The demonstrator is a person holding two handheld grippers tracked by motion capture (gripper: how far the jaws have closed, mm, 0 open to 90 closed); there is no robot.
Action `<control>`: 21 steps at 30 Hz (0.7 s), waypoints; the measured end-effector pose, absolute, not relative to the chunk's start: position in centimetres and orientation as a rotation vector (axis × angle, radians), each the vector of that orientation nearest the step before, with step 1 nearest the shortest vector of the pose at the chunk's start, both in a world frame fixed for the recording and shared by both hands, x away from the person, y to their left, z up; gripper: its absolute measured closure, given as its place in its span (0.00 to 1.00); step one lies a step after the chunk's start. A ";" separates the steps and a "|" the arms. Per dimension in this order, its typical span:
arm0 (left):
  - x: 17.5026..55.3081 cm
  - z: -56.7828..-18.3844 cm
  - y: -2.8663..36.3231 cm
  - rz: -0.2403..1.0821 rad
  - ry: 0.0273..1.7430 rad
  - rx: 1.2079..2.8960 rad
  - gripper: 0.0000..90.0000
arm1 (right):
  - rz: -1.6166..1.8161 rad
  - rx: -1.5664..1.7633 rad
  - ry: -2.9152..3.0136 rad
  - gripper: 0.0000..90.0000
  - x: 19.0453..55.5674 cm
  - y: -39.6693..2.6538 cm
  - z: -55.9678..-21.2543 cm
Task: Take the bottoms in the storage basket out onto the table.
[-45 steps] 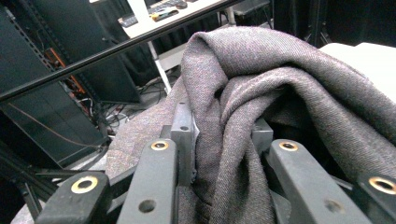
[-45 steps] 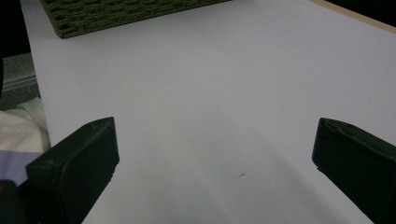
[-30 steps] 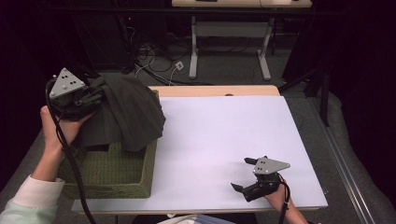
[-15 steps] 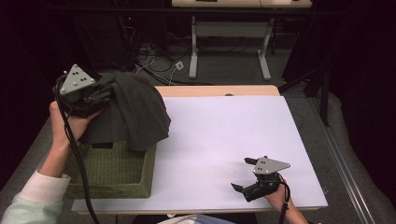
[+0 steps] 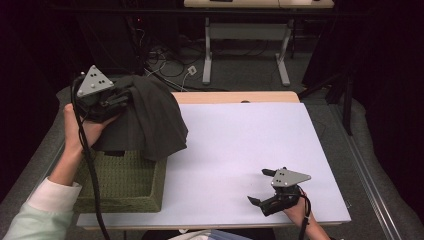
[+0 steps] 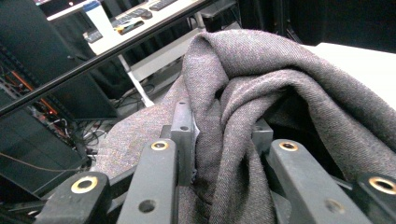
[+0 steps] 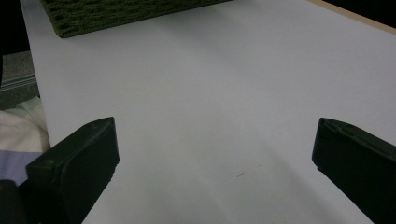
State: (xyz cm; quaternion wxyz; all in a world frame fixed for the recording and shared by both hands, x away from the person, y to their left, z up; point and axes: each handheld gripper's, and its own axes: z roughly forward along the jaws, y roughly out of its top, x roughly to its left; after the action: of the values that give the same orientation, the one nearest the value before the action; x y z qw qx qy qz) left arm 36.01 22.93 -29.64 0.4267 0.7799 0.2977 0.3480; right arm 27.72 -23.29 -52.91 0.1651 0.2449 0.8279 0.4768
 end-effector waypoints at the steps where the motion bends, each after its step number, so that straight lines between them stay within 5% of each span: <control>1: 36.0 -29.6 22.8 0.869 0.742 1.950 0.80 | 1.358 0.697 2.358 0.00 27.7 -23.3 -52.9; 21: 36.0 -28.3 20.8 0.861 0.678 1.966 0.80 | 1.361 0.700 2.359 0.00 27.7 -23.3 -52.9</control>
State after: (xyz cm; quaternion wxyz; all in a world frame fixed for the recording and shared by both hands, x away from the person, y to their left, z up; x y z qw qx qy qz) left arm 36.04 20.83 -28.33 0.4307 0.7882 0.2720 0.3453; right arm 27.74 -23.28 -52.93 0.1642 0.2456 0.8274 0.4776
